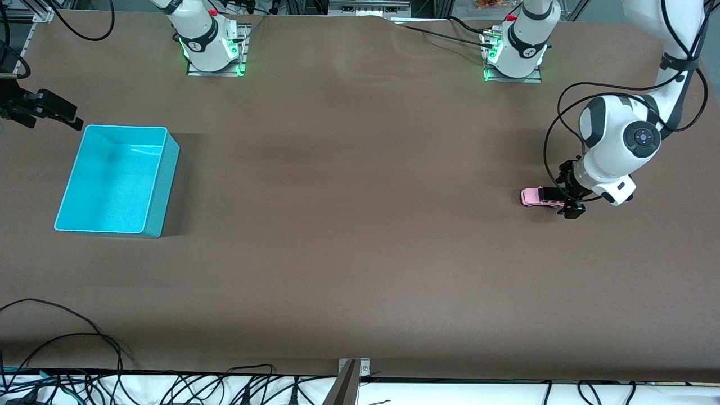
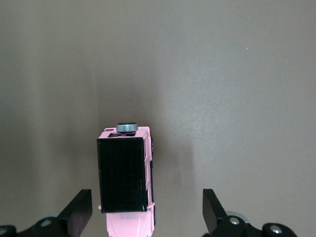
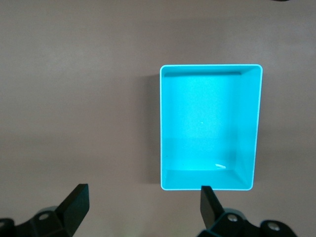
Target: Wind and store pink jeep toy
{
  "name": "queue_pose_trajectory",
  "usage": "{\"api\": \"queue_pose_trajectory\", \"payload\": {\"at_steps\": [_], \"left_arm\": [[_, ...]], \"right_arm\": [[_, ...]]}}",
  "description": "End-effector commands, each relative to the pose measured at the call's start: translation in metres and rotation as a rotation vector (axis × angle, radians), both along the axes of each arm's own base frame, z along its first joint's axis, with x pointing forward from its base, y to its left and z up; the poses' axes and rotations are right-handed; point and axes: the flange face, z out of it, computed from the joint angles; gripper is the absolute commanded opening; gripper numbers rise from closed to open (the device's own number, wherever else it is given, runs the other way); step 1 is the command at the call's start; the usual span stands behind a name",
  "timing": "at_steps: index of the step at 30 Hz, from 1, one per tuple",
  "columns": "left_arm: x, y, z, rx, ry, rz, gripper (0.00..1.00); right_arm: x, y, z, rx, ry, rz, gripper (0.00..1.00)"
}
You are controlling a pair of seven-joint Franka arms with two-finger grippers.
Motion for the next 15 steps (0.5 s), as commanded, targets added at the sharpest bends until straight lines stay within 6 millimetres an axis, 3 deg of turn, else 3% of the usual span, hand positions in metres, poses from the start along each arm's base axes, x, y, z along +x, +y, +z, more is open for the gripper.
{"api": "queue_pose_trajectory", "payload": {"at_steps": [1,15], "left_arm": [[-0.007,-0.001,-0.011,0.011,-0.007,-0.013,0.97],[-0.018,-0.002,-0.03,0.017,-0.011,-0.032,0.94]], "right_arm": [[-0.001,0.0,0.005,0.008,0.003,0.003,1.0],[0.0,0.001,0.005,0.008,0.003,0.005,1.0]]}}
